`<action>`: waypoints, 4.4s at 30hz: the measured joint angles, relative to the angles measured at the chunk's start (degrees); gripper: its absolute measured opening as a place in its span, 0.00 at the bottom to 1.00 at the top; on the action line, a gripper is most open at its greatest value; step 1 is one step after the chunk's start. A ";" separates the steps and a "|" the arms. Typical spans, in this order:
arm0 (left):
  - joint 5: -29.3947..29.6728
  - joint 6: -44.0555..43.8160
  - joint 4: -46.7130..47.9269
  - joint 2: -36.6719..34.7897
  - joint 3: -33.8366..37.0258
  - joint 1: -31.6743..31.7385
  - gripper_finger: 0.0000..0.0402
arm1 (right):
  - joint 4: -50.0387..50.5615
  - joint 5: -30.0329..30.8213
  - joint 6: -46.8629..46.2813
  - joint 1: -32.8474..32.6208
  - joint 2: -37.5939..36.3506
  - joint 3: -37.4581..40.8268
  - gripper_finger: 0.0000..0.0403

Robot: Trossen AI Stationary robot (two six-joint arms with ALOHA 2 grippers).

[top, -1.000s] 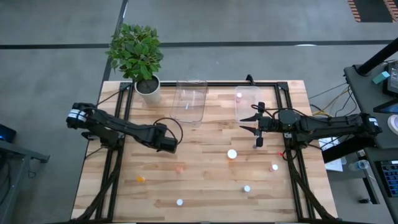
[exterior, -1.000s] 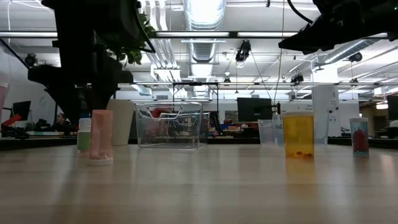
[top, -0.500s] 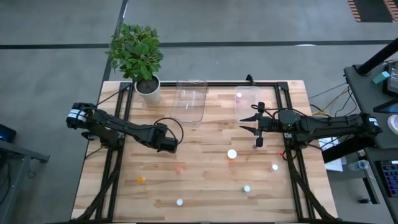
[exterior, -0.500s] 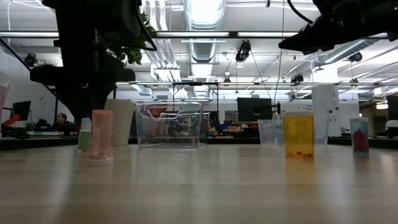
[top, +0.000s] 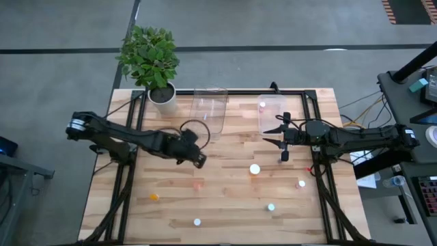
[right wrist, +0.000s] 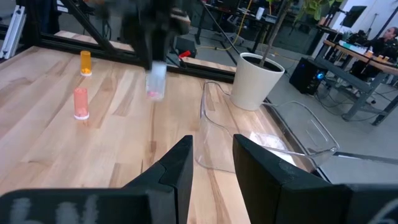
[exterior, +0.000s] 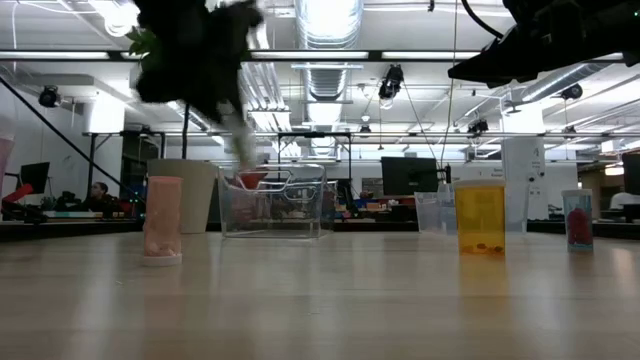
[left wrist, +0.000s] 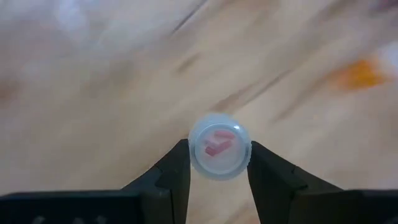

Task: Pick and place medicine bottles into bin by pill shape (circle, oval)
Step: Put the transparent capsule pill bottle into the left transparent bin

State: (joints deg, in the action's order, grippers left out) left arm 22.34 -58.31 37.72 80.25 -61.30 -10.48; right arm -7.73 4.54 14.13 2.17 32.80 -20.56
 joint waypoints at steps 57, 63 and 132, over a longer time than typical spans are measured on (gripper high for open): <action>-1.22 25.94 -24.28 -2.53 -7.42 11.54 0.28 | 0.15 0.04 0.97 0.00 0.00 0.00 0.27; 1.03 25.64 -21.36 -2.28 -7.69 13.70 0.28 | 0.15 0.04 1.00 0.00 0.00 0.00 0.27; -12.62 31.50 6.22 30.51 -24.26 30.42 0.32 | 0.22 0.07 2.21 0.22 0.76 0.00 0.27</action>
State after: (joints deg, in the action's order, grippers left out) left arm 9.72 -26.81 43.94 110.76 -85.56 19.94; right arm -7.51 4.60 16.34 2.39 33.56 -20.56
